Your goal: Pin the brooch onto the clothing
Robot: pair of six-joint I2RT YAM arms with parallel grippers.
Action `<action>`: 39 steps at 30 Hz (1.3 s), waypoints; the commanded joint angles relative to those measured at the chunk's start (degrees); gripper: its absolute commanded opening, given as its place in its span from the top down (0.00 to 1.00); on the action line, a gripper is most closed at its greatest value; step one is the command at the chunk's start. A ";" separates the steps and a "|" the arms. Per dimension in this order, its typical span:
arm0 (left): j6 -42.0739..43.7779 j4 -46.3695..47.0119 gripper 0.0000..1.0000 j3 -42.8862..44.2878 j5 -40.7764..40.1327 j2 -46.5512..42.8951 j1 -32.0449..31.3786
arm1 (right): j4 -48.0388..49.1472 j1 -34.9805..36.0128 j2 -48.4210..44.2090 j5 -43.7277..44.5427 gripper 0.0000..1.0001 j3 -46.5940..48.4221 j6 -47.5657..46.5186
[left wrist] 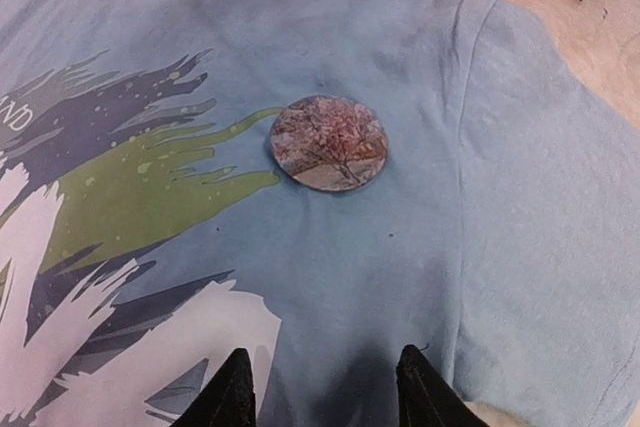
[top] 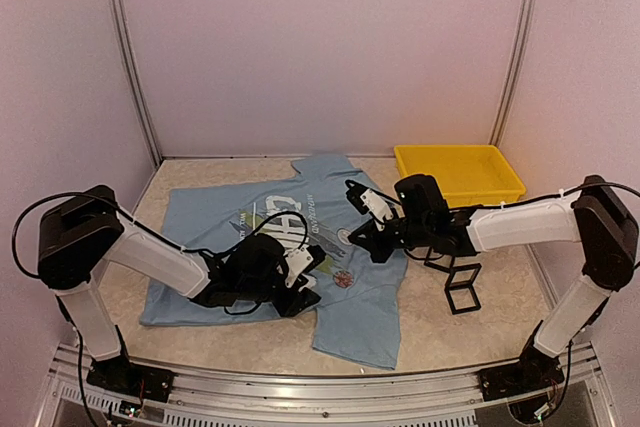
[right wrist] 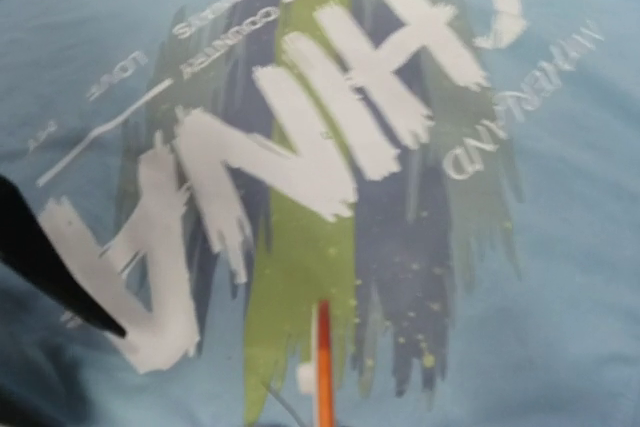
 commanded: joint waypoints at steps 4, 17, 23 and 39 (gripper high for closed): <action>2.24 3.48 0.70 -0.61 3.85 2.85 1.37 | 11.15 -0.20 0.90 -7.72 1.00 -3.92 -8.35; 3.20 7.20 0.52 -3.92 -2.17 1.82 0.98 | 14.64 0.22 5.27 -9.05 1.00 -3.27 -16.47; 3.95 6.74 0.92 -3.02 0.42 4.94 0.81 | 17.87 0.74 8.85 -10.19 1.00 -4.02 -19.02; 2.57 12.76 1.00 -5.95 12.86 -2.10 3.63 | 30.75 5.77 13.97 -8.07 1.00 -9.13 -33.43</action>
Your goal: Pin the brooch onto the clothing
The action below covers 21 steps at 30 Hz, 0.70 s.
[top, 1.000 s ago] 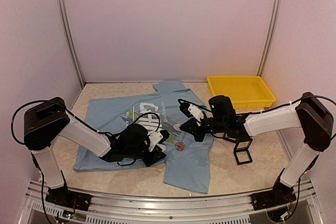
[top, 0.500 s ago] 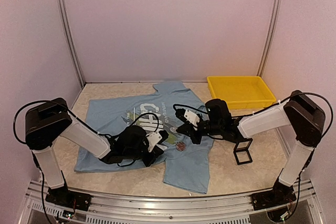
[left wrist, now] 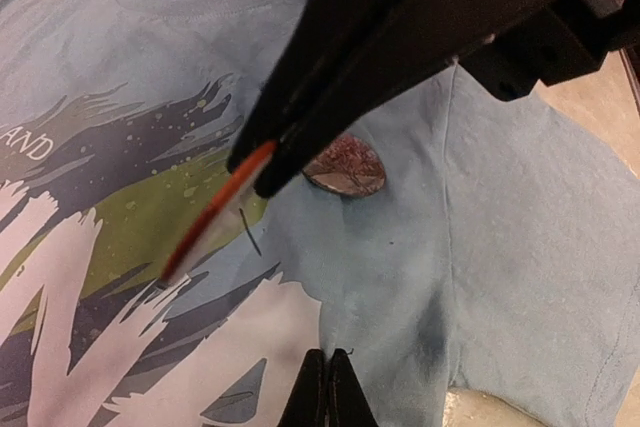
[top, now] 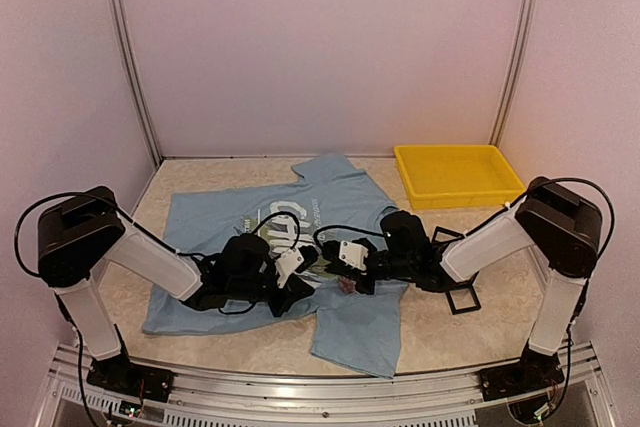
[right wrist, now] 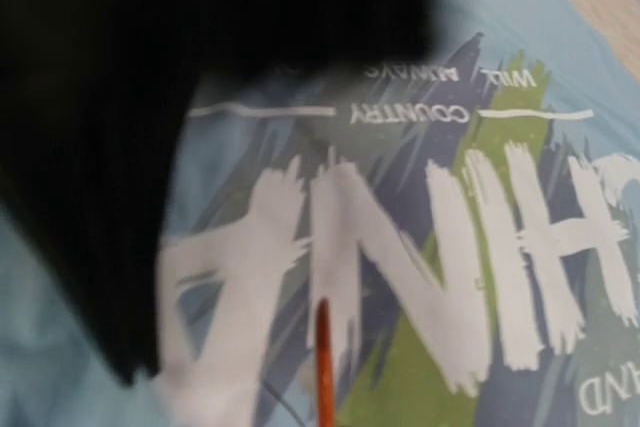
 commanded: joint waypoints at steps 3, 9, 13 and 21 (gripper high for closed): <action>-1.22 2.59 1.00 -0.96 6.89 -2.52 1.61 | 8.63 0.58 2.45 0.56 1.00 -4.70 -7.59; -1.37 2.61 1.00 -0.17 9.21 -0.34 2.97 | 8.92 1.71 4.28 2.89 1.00 -4.50 -10.27; -2.06 3.52 1.00 -0.45 9.90 -0.69 3.04 | 8.69 2.58 4.80 4.10 1.00 -4.61 -12.09; -2.05 2.66 1.00 -0.17 9.86 0.43 3.48 | 7.62 3.14 3.43 1.40 1.00 -4.78 -10.22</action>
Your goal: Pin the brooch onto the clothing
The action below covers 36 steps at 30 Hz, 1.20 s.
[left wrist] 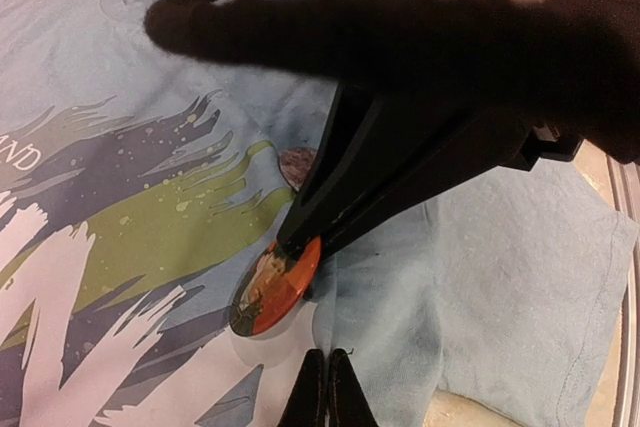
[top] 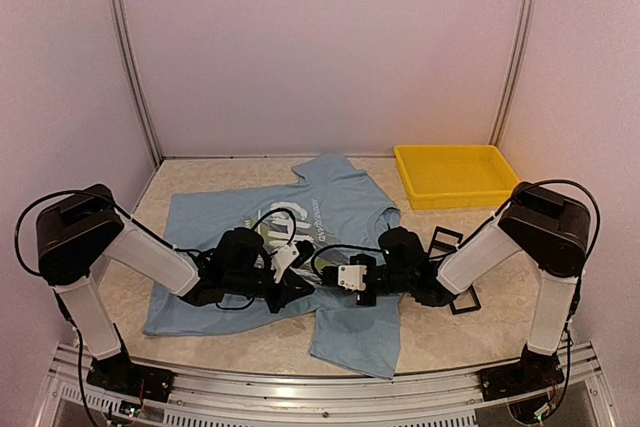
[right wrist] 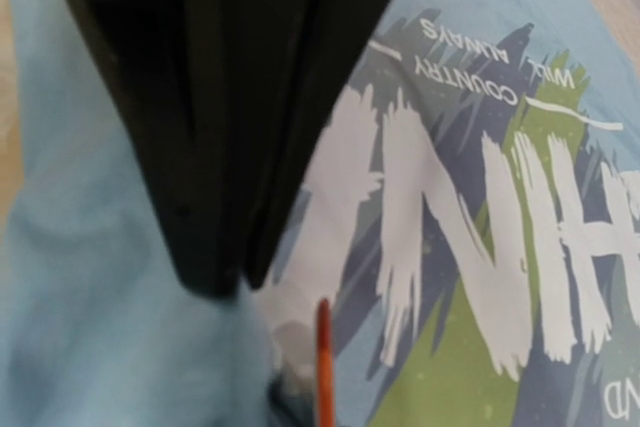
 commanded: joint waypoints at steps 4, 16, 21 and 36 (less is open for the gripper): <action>0.57 0.03 0.85 0.01 -0.54 0.86 0.62 | -0.76 0.08 -1.48 -6.01 1.00 -0.14 3.73; 3.53 12.02 0.70 -5.50 0.01 0.40 1.35 | -1.56 -0.86 -1.22 -11.79 1.00 1.12 9.48; 4.52 14.23 0.66 -5.35 2.17 1.89 1.30 | -0.56 -0.92 -0.99 -11.92 1.00 1.37 11.36; 4.87 11.76 0.83 -3.09 4.50 3.66 1.19 | -0.49 -0.88 -1.31 -13.36 1.00 1.79 11.50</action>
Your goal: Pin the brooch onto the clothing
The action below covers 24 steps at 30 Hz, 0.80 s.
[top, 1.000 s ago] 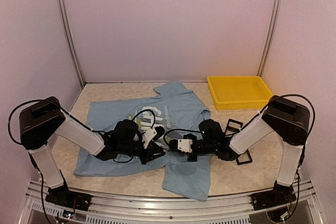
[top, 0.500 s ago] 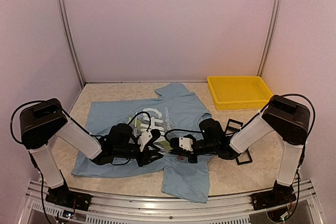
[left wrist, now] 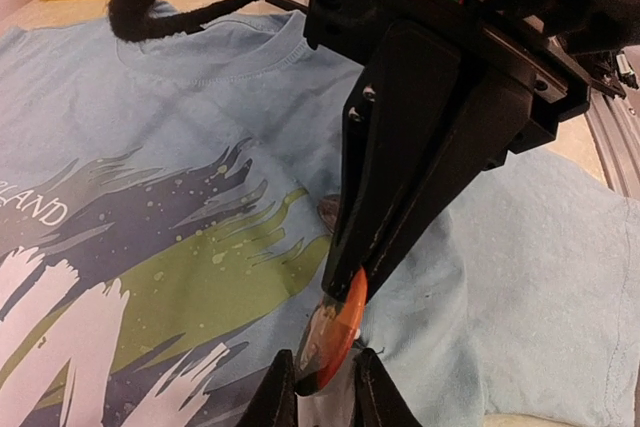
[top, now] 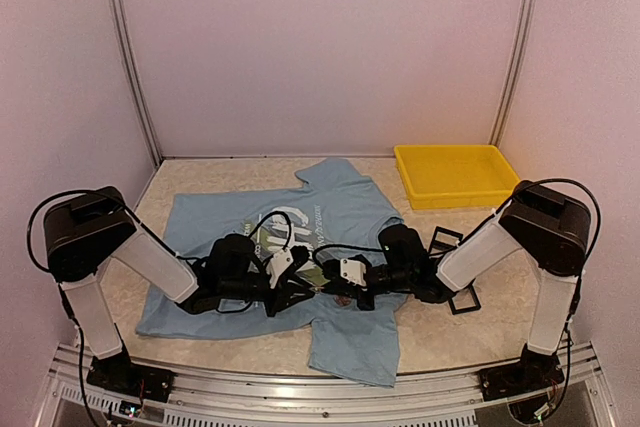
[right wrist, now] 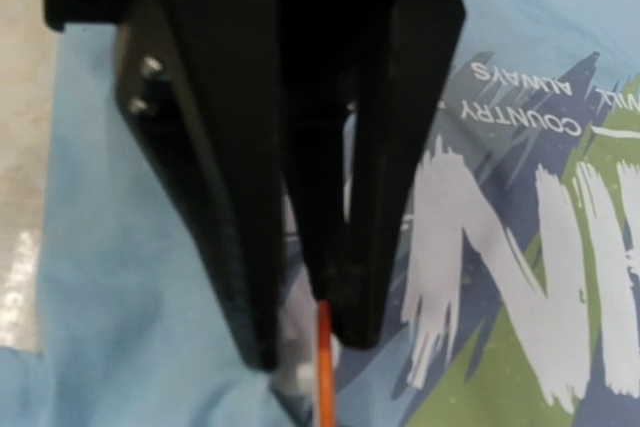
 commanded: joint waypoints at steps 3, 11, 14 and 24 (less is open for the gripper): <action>-0.06 0.08 0.88 1.43 2.51 0.82 0.21 | 0.44 -0.02 -1.05 -2.36 1.00 0.98 0.39; -0.27 -0.97 0.95 1.93 2.85 0.83 0.08 | 1.05 0.00 -1.15 -2.68 1.00 1.24 0.31; -0.42 -2.60 0.80 2.24 2.10 0.14 0.12 | 0.68 0.02 -1.17 -2.27 1.00 1.53 -0.02; 5.31 -7.58 0.74 1.19 -3.01 -4.63 0.39 | 0.98 -0.03 -1.01 -2.74 1.00 1.56 1.55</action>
